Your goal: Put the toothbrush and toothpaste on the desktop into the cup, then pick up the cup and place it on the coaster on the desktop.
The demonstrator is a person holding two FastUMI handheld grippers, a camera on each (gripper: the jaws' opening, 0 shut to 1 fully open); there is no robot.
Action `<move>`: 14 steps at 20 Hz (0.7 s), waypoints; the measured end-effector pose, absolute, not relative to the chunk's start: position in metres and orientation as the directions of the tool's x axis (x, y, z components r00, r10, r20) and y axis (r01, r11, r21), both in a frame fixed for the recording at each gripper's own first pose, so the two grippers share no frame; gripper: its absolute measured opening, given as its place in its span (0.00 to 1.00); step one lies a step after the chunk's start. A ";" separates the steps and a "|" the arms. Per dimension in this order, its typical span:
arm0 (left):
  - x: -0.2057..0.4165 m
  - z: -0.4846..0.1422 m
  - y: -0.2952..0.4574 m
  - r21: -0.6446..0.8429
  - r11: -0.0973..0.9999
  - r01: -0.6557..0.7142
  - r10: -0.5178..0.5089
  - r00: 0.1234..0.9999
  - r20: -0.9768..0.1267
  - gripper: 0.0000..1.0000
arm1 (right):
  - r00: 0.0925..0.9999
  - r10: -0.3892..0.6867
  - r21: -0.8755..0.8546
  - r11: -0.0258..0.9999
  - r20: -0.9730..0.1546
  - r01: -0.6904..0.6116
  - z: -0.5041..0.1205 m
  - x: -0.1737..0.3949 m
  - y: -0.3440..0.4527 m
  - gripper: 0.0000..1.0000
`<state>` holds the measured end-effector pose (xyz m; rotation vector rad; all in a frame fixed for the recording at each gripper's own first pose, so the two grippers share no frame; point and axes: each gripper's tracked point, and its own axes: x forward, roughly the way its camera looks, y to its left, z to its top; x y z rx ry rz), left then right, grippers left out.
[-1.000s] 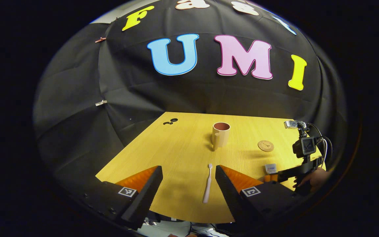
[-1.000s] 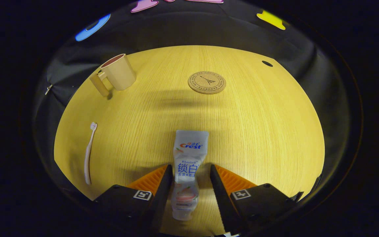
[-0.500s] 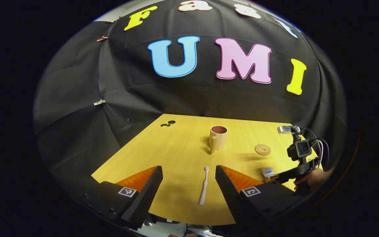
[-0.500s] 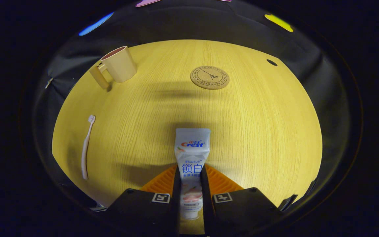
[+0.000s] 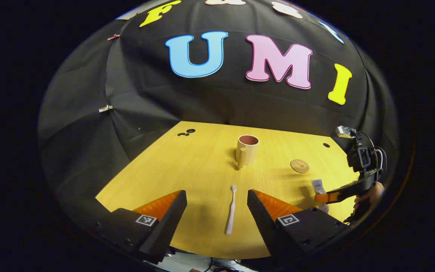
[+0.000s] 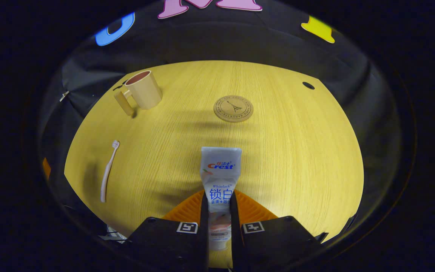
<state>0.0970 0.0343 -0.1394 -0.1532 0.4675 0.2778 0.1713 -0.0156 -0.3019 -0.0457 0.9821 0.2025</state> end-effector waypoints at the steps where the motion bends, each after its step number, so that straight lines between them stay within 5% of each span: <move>1: 0.101 -0.146 0.034 -0.099 0.951 -0.294 0.212 0.849 -0.485 1.00 | 0.549 0.160 0.066 0.980 -0.820 -0.187 -0.295 0.171 -0.018 0.28; 14: 0.144 -0.267 0.026 -0.053 0.974 -0.219 0.089 0.592 -0.801 0.98 | 0.652 0.222 0.165 0.975 -0.725 -0.148 -0.238 0.150 -0.063 0.28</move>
